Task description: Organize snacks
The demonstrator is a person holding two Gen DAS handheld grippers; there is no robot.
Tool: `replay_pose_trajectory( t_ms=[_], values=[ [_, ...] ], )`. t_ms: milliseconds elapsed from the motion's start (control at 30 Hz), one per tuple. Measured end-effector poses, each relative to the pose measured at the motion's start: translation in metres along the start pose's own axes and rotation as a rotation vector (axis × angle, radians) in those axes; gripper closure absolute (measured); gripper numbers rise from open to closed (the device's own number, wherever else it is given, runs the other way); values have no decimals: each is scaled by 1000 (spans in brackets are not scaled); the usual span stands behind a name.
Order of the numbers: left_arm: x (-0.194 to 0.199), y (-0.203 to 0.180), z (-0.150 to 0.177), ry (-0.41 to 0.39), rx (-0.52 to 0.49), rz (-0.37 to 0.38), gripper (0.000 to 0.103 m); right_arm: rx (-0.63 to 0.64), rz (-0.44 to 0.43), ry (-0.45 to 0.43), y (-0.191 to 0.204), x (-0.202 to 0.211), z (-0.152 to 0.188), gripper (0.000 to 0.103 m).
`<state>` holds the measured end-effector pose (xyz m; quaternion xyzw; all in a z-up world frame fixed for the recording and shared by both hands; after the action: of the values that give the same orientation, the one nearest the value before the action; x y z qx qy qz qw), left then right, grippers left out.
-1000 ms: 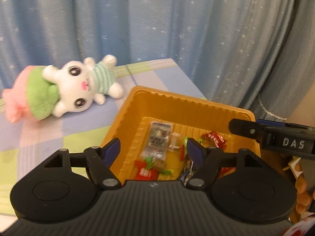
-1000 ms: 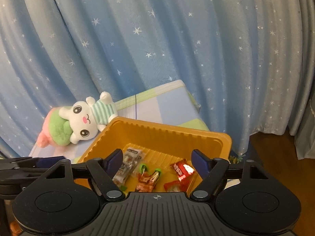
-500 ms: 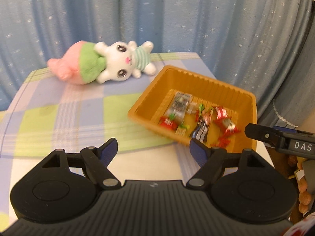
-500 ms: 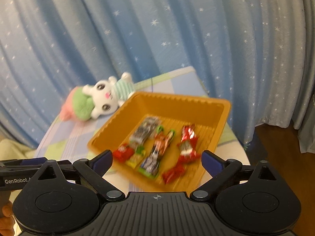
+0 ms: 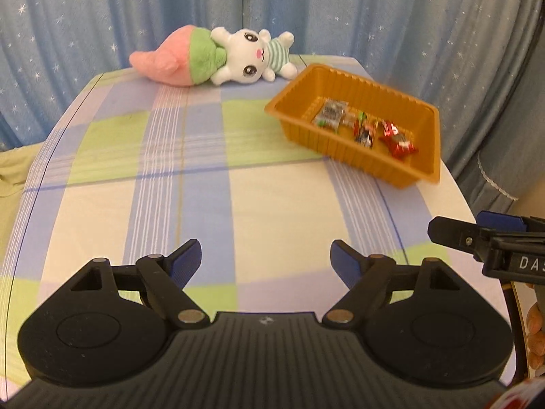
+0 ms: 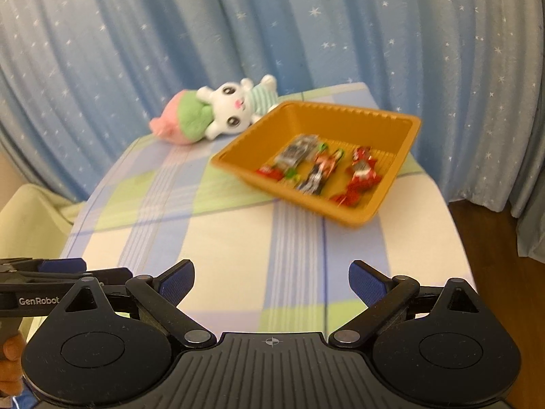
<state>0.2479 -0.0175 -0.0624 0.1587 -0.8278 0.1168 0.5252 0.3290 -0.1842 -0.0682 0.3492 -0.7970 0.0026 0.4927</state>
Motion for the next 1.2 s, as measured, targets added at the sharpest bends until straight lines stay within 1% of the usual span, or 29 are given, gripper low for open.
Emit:
replay_pose_trajectory(
  t_ms=[267,633,900,1200],
  values=[
    [24,30,50,8,-18,30,21,-21,34,24,43,13,51,6],
    [48,77,112,29,-38,68,21,-49,62,54,100,20,109,6],
    [57,101,134,29,-56,83,21,-45,77,69,135,17,134,6],
    [60,116,144,32,-67,95,21,-49,99,87,151,11,150,6]
  ],
)
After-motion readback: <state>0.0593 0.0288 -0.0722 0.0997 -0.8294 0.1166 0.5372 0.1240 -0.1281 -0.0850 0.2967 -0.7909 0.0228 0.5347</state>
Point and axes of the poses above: each gripper's, at about its wrist camera, not at the fingertips, and x roughly against the way its jaws point, y to its left, z to its underside, the point moved 9 cm from there along -x, roughly the way its jaws point, and after that the axes turned 12 degrees about y, right-handed, at the moved point
